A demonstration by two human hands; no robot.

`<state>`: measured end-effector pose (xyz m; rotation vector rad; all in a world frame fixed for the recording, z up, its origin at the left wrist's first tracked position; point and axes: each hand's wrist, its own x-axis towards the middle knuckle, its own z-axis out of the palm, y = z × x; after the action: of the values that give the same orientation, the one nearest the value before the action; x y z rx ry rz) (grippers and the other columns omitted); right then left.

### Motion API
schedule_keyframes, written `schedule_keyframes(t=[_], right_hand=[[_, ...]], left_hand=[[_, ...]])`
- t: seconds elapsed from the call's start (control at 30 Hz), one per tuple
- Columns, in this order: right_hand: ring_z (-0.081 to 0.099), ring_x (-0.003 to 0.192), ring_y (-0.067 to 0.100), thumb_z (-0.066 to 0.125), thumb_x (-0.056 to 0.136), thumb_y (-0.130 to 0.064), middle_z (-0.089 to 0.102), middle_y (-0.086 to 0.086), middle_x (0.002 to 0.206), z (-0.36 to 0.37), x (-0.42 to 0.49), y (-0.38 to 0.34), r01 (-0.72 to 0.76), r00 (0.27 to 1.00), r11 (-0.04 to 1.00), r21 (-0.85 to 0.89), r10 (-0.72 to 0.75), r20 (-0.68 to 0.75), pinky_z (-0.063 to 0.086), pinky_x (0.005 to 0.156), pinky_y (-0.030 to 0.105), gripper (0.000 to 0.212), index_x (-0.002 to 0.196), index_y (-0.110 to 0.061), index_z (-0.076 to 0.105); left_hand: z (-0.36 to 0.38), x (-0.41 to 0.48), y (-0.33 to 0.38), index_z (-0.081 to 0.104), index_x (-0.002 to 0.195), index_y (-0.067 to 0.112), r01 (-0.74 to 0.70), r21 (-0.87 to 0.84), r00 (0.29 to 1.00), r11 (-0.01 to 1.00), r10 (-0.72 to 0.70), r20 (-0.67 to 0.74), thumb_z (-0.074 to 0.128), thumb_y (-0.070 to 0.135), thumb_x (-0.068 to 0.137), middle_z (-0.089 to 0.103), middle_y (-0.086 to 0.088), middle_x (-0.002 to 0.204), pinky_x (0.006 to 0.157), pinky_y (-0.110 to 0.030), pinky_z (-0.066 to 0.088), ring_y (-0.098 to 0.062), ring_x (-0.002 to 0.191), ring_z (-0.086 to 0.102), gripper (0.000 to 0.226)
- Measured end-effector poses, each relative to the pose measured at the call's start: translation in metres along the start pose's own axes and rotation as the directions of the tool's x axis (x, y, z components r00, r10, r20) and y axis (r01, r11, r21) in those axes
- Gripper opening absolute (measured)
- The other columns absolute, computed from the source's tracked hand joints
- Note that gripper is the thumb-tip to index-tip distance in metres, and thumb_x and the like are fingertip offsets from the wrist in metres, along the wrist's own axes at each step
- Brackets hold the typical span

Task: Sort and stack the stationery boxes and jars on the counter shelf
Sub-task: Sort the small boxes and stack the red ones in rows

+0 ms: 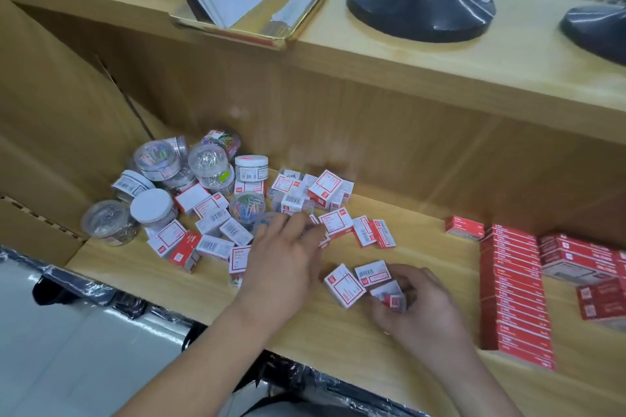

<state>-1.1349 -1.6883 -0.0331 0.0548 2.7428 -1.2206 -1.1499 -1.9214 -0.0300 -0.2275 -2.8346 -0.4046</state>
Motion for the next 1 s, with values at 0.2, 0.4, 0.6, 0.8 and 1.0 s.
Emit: schedule_keyframes(t=[0.2, 0.4, 0.6, 0.8, 1.0], right_hand=[[0.066, 0.082, 0.007, 0.084, 0.072, -0.006, 0.066, -0.015, 0.095, -0.012, -0.004, 0.006, 0.059, 0.995, 0.958, 0.280, -0.034, -0.094, 0.056, 0.072, 0.026, 0.048, 0.099, -0.042, 0.068], [0.066, 0.086, 0.000, 0.086, 0.074, -0.005, 0.064, -0.005, 0.103, -0.020, 0.004, 0.011, 0.093, 0.992, 0.948, 0.305, -0.062, -0.110, 0.051, 0.071, 0.010, 0.041, 0.101, -0.030, 0.068], [0.063, 0.093, -0.005, 0.087, 0.074, -0.014, 0.061, -0.010, 0.105, -0.018, 0.015, 0.006, 0.111, 0.990, 0.962, 0.248, -0.085, -0.112, 0.050, 0.075, 0.010, 0.043, 0.099, -0.040, 0.064], [0.066, 0.080, 0.009, 0.087, 0.071, -0.010, 0.057, -0.003, 0.100, -0.001, 0.016, 0.000, 0.161, 0.986, 0.962, 0.219, -0.146, -0.085, 0.053, 0.064, 0.015, 0.040, 0.107, -0.021, 0.073], [0.066, 0.085, 0.009, 0.087, 0.070, -0.019, 0.056, -0.015, 0.099, 0.006, 0.015, -0.017, 0.268, 0.962, 0.952, 0.147, -0.257, -0.089, 0.054, 0.065, 0.022, 0.044, 0.110, -0.032, 0.071]], left_hand=[[0.004, -0.003, -0.008, 0.070, 0.117, 0.027, -0.009, -0.066, 0.997, 0.998, 0.004, -0.073, 0.070, 0.023, 0.085, 0.062, -0.004, 0.128, 0.082, -0.047, 0.050, -0.034, 0.104, 0.055, 0.032], [-0.008, -0.004, 0.004, 0.071, 0.119, 0.024, 0.029, -0.308, 0.998, 0.951, -0.045, -0.045, 0.075, 0.039, 0.078, 0.063, 0.005, 0.112, 0.084, -0.036, 0.052, -0.020, 0.097, 0.060, 0.043], [-0.016, -0.045, 0.028, 0.070, 0.119, 0.027, 0.112, -0.371, 0.994, 0.922, -0.108, 0.033, 0.081, 0.045, 0.070, 0.061, 0.010, 0.123, 0.087, -0.028, 0.055, -0.013, 0.110, 0.064, 0.053], [-0.007, -0.084, 0.025, 0.061, 0.122, 0.031, 0.210, -0.325, 0.977, 0.922, -0.189, 0.096, 0.081, 0.047, 0.067, 0.056, 0.010, 0.111, 0.076, -0.031, 0.058, -0.014, 0.097, 0.064, 0.060], [-0.019, -0.082, 0.026, 0.068, 0.120, 0.023, 0.102, -0.294, 0.990, 0.950, -0.126, -0.066, 0.077, 0.044, 0.085, 0.059, 0.007, 0.121, 0.084, -0.036, 0.055, -0.020, 0.104, 0.061, 0.041]])
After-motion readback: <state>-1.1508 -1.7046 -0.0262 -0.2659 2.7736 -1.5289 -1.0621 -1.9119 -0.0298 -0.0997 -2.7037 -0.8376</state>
